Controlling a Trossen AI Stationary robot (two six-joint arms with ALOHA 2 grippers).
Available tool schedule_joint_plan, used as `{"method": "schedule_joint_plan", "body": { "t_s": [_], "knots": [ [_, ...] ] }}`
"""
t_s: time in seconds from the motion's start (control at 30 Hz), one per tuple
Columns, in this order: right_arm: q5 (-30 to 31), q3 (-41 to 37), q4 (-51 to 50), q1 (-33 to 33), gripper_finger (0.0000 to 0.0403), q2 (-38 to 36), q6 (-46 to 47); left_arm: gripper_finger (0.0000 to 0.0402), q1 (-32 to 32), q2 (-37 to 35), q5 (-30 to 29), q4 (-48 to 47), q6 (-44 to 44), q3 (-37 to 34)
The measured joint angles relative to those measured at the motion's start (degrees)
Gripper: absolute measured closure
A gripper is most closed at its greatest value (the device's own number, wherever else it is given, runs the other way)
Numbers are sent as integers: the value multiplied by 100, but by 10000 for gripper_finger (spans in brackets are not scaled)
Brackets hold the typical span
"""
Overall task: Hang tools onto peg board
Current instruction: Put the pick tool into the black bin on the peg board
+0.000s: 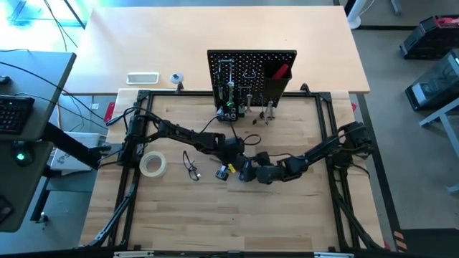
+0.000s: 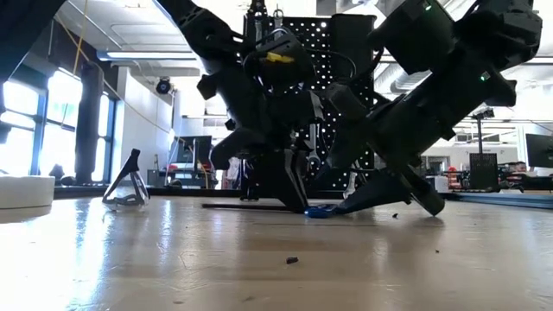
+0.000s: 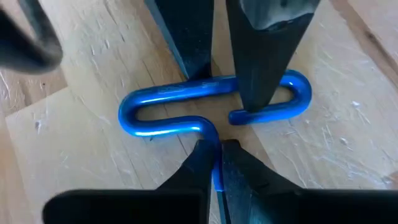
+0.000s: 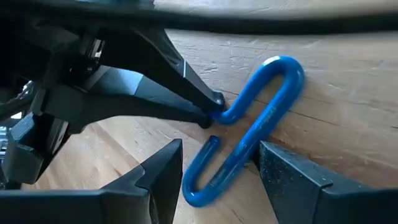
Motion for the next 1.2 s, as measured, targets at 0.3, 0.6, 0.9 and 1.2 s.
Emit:
{"method": "schedule_joint_plan", "body": {
  "t_s": [0.3, 0.6, 0.9, 1.2],
  "knots": [
    [14, -11, 97, -62, 201, -2, -136, 398, -9, -19, -64, 26, 18, -17],
    [273, 22, -414, 323, 201, -102, 344, 401, -15, -259, -169, 58, 51, -52],
    [-120, 28, -373, 394, 201, -100, 630, 401, -15, -450, -118, 143, 69, -66],
    [-206, 26, -297, 335, 201, -100, 704, 398, -13, -586, -70, 105, 127, -70]
  ]
}}
